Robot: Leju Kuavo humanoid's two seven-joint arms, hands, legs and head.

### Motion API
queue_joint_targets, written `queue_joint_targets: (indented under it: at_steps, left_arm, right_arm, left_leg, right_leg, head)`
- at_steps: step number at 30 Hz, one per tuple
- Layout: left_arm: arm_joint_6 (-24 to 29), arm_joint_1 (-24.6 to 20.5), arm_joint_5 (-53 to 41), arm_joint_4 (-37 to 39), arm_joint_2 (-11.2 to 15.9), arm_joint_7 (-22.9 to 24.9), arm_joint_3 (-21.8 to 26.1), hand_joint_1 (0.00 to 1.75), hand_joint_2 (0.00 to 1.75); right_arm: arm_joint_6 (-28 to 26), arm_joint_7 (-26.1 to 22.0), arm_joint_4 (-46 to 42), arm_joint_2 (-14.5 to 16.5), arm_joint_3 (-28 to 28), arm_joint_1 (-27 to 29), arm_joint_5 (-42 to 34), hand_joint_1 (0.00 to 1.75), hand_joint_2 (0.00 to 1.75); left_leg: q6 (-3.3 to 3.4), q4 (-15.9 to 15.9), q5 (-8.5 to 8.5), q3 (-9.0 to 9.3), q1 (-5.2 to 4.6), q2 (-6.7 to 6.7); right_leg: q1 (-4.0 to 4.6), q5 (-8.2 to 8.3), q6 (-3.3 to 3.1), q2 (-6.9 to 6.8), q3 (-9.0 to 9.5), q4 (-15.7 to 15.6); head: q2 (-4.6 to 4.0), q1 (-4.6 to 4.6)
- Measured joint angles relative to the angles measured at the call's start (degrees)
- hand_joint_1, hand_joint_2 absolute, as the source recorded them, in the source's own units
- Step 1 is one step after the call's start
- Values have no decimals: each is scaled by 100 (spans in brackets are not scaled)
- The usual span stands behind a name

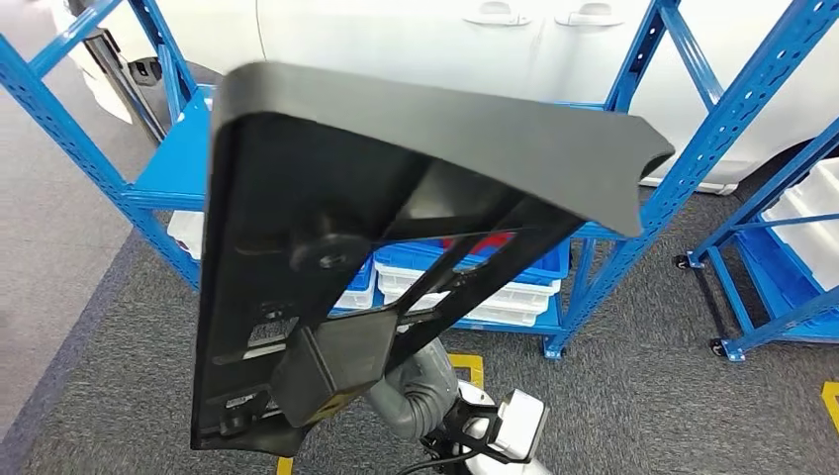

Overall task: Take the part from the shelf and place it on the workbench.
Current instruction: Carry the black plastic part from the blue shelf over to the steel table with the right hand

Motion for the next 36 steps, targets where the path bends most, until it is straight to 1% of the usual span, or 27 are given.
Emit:
queue_joint_targets:
  at_steps: [1,2,3,5,6,7,8,10,12,13,15,17,18,20,21,22,23,24,26,27,28,29,30,31,33,35,36]
  left_arm:
    - [-1,11,-12,0,8,1,8,0,175]
    - [-2,21,-19,0,17,2,15,0,175]
    - [-6,28,-24,0,29,2,20,0,175]
    - [-23,31,-30,0,51,4,31,0,175]
    - [-32,33,-35,0,68,5,41,0,175]
    - [-40,38,-44,0,85,7,53,0,175]
    - [-51,44,-52,0,104,10,68,0,175]
    - [-81,44,-61,0,147,13,102,0,175]
    - [-98,29,-44,-1,188,7,134,0,175]
    - [-86,25,-31,-2,199,-6,151,0,175]
    - [-37,38,-9,-2,209,-62,196,0,175]
    - [28,48,-24,-2,199,-169,242,0,175]
    - [43,44,-48,-2,193,-235,255,0,175]
    - [24,28,-124,-2,184,-355,262,0,175]
    - [-5,25,-160,-2,181,-399,262,0,175]
    - [-35,30,-188,-1,179,-428,262,0,175]
    - [-79,36,-203,-1,178,-445,262,0,175]
    - [-141,40,-209,0,177,-455,262,0,175]
    - [-322,35,-212,2,152,-462,262,0,175]
    - [-415,27,-210,3,141,-462,262,0,175]
    - [-492,21,-209,4,130,-460,262,0,175]
    - [-549,21,-207,5,124,-459,262,0,175]
    - [-588,25,-204,4,133,-459,263,0,175]
    - [-620,39,-204,4,134,-462,263,0,175]
    - [-672,48,-206,4,135,-477,263,0,175]
    - [-695,30,-213,4,141,-496,263,0,175]
    - [-693,25,-224,4,144,-504,263,0,175]
  right_arm:
    - [-1,1,10,-1,8,-14,14,175,175]
    - [-3,2,20,-1,20,-30,28,175,175]
    - [-10,2,28,-3,34,-49,45,175,175]
    - [-44,2,43,-19,67,-84,96,175,175]
    - [-69,2,49,-33,85,-100,120,175,175]
    - [-94,2,58,-47,104,-119,143,175,175]
    - [-116,3,67,-59,127,-141,158,175,175]
    - [-149,3,81,-74,178,-197,194,175,175]
    - [-183,2,88,-84,231,-262,222,175,175]
    - [-199,1,96,-89,261,-293,230,175,175]
    - [-221,2,127,-103,325,-344,240,175,175]
    - [-238,4,172,-114,379,-391,251,175,175]
    - [-243,4,195,-122,399,-409,258,175,175]
    - [-249,2,240,-151,428,-426,257,175,175]
    - [-249,2,264,-171,438,-426,252,175,175]
    - [-241,3,287,-191,446,-425,241,175,175]
    - [-223,3,307,-208,451,-426,227,175,175]
    - [-195,4,320,-223,454,-429,210,175,175]
    - [-112,4,334,-242,458,-453,173,175,175]
    - [-75,1,338,-247,460,-472,160,175,175]
    - [-41,0,346,-250,462,-492,151,175,175]
    - [-17,-1,356,-252,465,-507,146,175,175]
    - [-1,-2,363,-250,468,-522,145,175,175]
    - [8,1,374,-245,471,-534,146,175,175]
    - [14,-1,397,-226,475,-560,150,175,175]
    - [23,-3,434,-215,478,-573,156,175,175]
    - [28,-2,461,-215,481,-574,163,175,175]
  left_leg:
    - [-28,35,-19,-28,1,9]
    - [-49,166,-127,-93,-2,61]
    - [-63,417,-314,-202,-3,144]
    - [-98,1187,-773,-505,-5,288]
    - [-114,1501,-893,-602,-3,315]
    - [-127,1639,-907,-608,0,333]
    - [-134,1545,-820,-493,3,358]
    - [-138,822,-571,-4,3,528]
    - [-65,230,-445,353,-35,706]
    - [-10,128,-456,395,-56,741]
    - [92,113,-443,353,-60,666]
    - [167,91,-415,320,-43,569]
    - [201,83,-393,301,-39,519]
    - [249,89,-359,240,-55,405]
    - [263,96,-345,213,-69,340]
    - [272,104,-335,193,-85,272]
    - [275,113,-327,183,-101,200]
    - [275,120,-320,180,-117,126]
    - [262,123,-296,167,-123,-7]
    - [237,121,-274,142,-98,-67]
    - [205,114,-247,108,-63,-121]
    - [161,98,-215,77,-35,-181]
    - [118,67,-186,65,-21,-250]
    - [94,56,-176,58,-29,-238]
    - [53,273,-332,-42,-62,-21]
    - [-2,926,-692,-345,-47,248]
    - [-41,1272,-834,-505,-27,299]
  right_leg:
    - [-9,33,-39,-67,-4,-18]
    - [-21,69,-80,-135,-16,-38]
    - [-33,103,-111,-206,-38,-54]
    - [-15,146,-138,-350,-109,-45]
    - [-8,163,-137,-425,-144,-38]
    - [-5,176,-133,-499,-174,-29]
    - [-6,184,-126,-566,-197,-16]
    - [-5,177,-97,-693,-230,25]
    - [22,159,-45,-801,-253,76]
    - [39,154,-18,-846,-263,98]
    - [56,146,34,-923,-274,127]
    - [33,21,97,-782,-342,275]
    - [18,-131,123,-644,-450,506]
    - [-3,-506,138,-410,-816,1270]
    - [-3,-619,131,-376,-991,1615]
    - [1,-625,113,-363,-1086,1793]
    - [10,-514,81,-350,-1068,1735]
    - [25,-304,30,-309,-936,1442]
    - [55,91,-115,-41,-589,658]
    - [70,206,-172,96,-477,373]
    - [89,240,-209,193,-436,232]
    - [101,251,-224,208,-433,185]
    - [106,281,-219,141,-418,113]
    - [95,317,-201,60,-381,30]
    - [51,391,-167,-111,-291,-138]
    - [44,401,-154,-291,-262,-178]
    - [43,392,-151,-384,-272,-163]
  head:
    - [0,0]
    - [0,0]
    - [0,0]
    - [0,-1]
    - [0,-1]
    - [0,-1]
    - [0,-1]
    - [0,-1]
    - [1,-1]
    - [1,0]
    - [1,0]
    - [1,0]
    - [1,0]
    - [0,0]
    - [1,0]
    - [1,0]
    - [1,0]
    - [1,0]
    - [0,-1]
    - [0,0]
    - [0,0]
    - [0,0]
    - [1,1]
    - [1,1]
    - [1,0]
    - [0,-1]
    - [1,-1]
